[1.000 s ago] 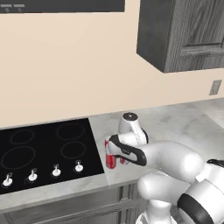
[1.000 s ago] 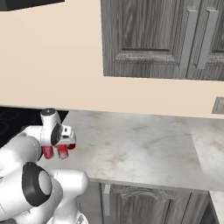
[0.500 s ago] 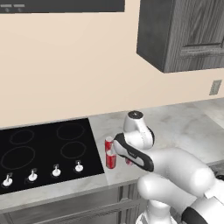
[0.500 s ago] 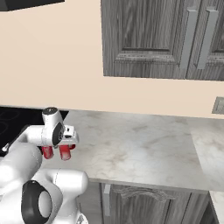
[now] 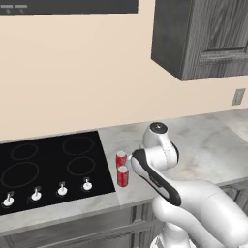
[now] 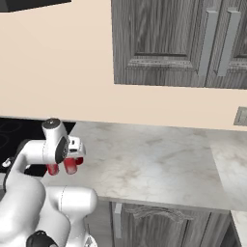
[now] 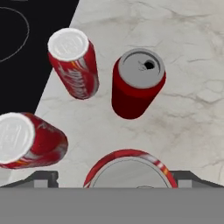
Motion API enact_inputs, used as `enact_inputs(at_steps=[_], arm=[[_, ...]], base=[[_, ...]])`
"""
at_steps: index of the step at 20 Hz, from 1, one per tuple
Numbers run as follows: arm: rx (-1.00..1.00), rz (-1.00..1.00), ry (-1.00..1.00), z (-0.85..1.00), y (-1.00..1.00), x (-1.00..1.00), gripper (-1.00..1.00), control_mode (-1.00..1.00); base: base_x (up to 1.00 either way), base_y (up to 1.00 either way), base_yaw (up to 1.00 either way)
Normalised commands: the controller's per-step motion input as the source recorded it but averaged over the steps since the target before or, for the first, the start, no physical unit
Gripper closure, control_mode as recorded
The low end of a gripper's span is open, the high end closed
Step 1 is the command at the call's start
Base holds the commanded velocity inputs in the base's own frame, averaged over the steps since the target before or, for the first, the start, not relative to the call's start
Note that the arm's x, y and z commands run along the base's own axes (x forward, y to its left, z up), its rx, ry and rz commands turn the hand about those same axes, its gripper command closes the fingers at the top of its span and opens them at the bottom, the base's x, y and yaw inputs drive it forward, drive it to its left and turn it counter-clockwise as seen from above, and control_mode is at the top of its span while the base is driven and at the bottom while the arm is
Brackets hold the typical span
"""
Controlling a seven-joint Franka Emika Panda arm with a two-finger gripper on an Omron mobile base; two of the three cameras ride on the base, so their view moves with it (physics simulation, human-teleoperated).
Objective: Four empty soda cans are scattered around the kitchen. Gather all the cans and cluster them next to the stove for recycling.
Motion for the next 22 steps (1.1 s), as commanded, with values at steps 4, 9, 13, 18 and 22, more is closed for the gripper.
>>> enact_inputs(at_steps=[4, 9, 13, 18, 22], arm=[[0.07, 0.04, -0.08, -0.17, -0.02, -0.01, -1.0, -1.0], [0.09, 0.02, 0.0, -0.5, -0.02, 0.0, -1.0, -1.0], [0.05, 0.02, 0.0, -0.4, 0.0, 0.0, -1.0, -1.0], [0.0, 0.03, -0.05, -0.2, -0.03, -0.04, -1.0, -1.0], [0.0, 0.03, -0.09, -0.27, -0.09, -0.1, -1.0, -1.0]], base=[[0.0, 0.0, 0.0], [0.0, 0.0, 0.0], [0.0, 0.0, 0.0], [0.0, 0.0, 0.0], [0.0, 0.0, 0.0]])
